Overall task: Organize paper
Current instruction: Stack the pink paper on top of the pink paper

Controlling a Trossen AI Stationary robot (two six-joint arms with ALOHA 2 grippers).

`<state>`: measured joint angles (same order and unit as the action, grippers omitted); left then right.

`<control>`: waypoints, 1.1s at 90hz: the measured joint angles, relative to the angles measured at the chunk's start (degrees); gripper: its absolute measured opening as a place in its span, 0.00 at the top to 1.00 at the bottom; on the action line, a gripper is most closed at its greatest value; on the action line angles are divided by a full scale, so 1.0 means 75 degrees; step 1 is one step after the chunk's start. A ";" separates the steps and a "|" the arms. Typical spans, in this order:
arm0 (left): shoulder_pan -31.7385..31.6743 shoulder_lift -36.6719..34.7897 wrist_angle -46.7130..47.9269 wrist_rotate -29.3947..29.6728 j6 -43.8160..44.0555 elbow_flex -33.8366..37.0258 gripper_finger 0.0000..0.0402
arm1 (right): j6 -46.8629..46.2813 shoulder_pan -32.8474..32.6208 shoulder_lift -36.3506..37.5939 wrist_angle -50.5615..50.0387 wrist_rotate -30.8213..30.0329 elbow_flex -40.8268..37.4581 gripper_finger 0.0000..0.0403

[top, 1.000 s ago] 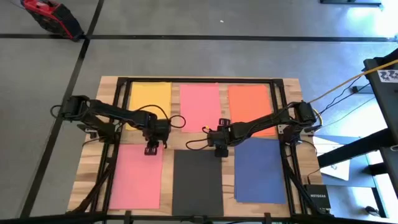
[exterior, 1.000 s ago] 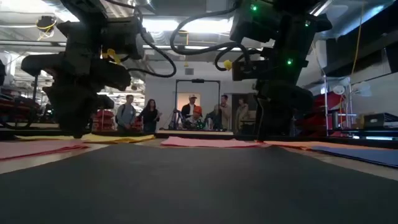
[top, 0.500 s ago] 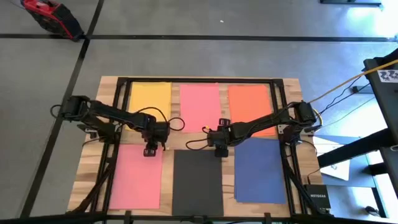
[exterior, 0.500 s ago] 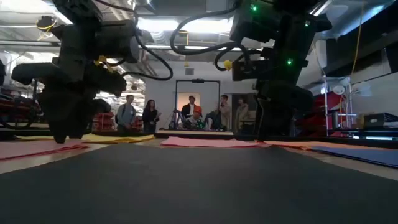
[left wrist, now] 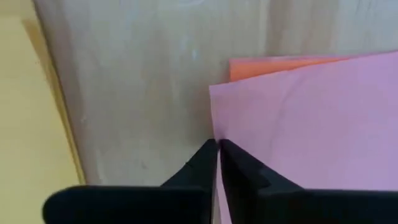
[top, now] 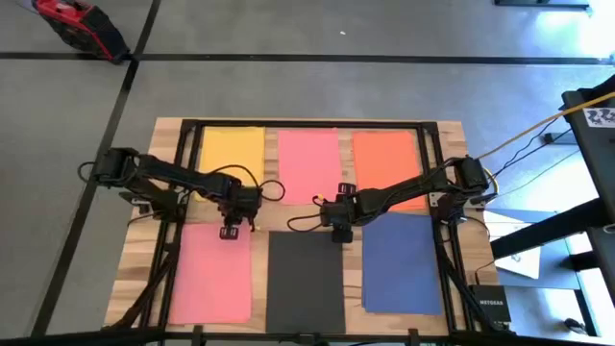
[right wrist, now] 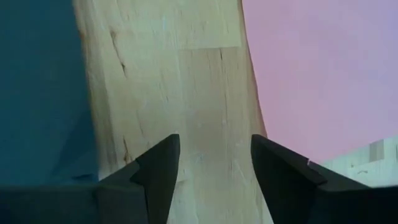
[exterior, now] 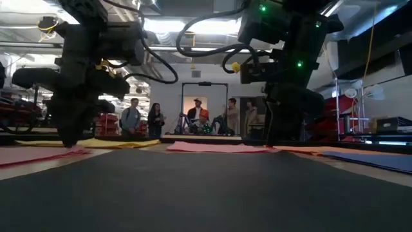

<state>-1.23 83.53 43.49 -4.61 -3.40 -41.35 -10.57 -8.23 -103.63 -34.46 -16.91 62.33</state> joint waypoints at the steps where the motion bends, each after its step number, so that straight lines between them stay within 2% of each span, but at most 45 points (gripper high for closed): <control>1: 0.0000 0.0000 0.0012 -0.0001 0.0000 -0.0017 0.99 | 0.0000 -0.0001 0.0000 0.0000 0.0000 0.0000 0.53; 15: 0.0002 0.0000 0.0260 -0.0005 -0.0041 -0.0378 1.00 | 0.0043 -0.0003 0.0000 -0.0093 0.0002 0.0017 0.53; 35: 0.0002 0.0000 0.0381 -0.0005 -0.0052 -0.0995 1.00 | 0.0048 -0.0009 0.0000 -0.1725 -0.0289 0.0965 0.55; 49: 0.0000 -0.0003 0.0375 -0.0005 -0.0071 -0.1259 1.00 | 0.0072 -0.0011 0.0003 -0.2792 -0.0778 0.1714 0.64; 61: 0.0003 -0.0027 0.0256 -0.0005 -0.0066 -0.1316 1.00 | 0.0108 -0.0011 0.0077 -0.3421 -0.1234 0.1909 0.76; 83: -0.0050 -0.0252 -0.0148 0.0104 -0.0038 -0.1316 1.00 | -0.0198 -0.0011 0.0958 -0.3201 -0.1933 0.0972 0.97; 91: -0.0050 -0.0350 -0.0095 0.0105 -0.0047 -0.1316 1.00 | -0.0728 -0.0009 0.1527 -0.2605 -0.2004 0.0377 0.98; 99: -0.0026 -0.0414 -0.0085 0.0105 -0.0030 -0.1316 1.00 | -0.1176 -0.0009 0.2180 -0.1256 -0.1721 -0.0395 0.98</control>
<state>-1.43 80.42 42.86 -3.81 -3.62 -51.22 -19.39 -8.29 -87.28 -43.88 -29.81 59.36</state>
